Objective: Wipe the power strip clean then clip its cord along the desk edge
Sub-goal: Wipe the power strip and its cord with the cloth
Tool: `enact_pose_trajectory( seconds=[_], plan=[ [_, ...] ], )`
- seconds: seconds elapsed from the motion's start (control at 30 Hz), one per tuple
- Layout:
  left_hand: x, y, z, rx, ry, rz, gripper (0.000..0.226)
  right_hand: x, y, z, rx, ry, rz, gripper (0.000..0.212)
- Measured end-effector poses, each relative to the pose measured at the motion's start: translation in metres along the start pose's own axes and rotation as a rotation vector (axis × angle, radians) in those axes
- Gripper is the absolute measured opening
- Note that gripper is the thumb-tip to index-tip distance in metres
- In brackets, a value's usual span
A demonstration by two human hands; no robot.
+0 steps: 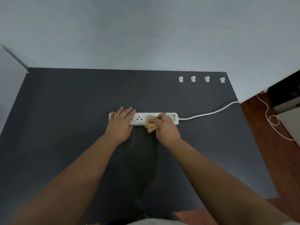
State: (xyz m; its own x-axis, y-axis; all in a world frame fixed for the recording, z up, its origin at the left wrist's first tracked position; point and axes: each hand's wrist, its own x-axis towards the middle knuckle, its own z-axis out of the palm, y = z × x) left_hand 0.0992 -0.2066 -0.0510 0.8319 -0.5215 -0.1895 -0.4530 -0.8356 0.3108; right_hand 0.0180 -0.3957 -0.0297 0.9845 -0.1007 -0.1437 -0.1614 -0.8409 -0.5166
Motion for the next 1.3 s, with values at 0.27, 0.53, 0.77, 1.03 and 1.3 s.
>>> enact_pose_trajectory(
  seconds=[0.27, 0.53, 0.77, 1.03, 1.3],
  plan=[
    [-0.007, -0.006, 0.002, 0.009, -0.029, 0.025, 0.073, -0.003, 0.019, -0.012, 0.042, 0.258, 0.142, 0.046],
    [-0.009, -0.008, 0.001, -0.002, -0.047, 0.046, 0.075, -0.006, -0.004, -0.001, 0.107, 0.101, -0.056, 0.043],
    [-0.008, -0.007, 0.005, -0.012, -0.047, 0.032, 0.075, -0.011, 0.042, -0.023, -0.156, 0.203, 0.104, 0.044],
    [-0.008, -0.006, 0.006, -0.045, -0.045, 0.018, 0.076, 0.000, 0.046, -0.039, -0.103, 0.281, 0.190, 0.047],
    [-0.005, -0.006, 0.005, -0.048, -0.042, 0.016, 0.073, -0.006, 0.053, -0.049, -0.100, 0.191, 0.173, 0.028]
  ],
)
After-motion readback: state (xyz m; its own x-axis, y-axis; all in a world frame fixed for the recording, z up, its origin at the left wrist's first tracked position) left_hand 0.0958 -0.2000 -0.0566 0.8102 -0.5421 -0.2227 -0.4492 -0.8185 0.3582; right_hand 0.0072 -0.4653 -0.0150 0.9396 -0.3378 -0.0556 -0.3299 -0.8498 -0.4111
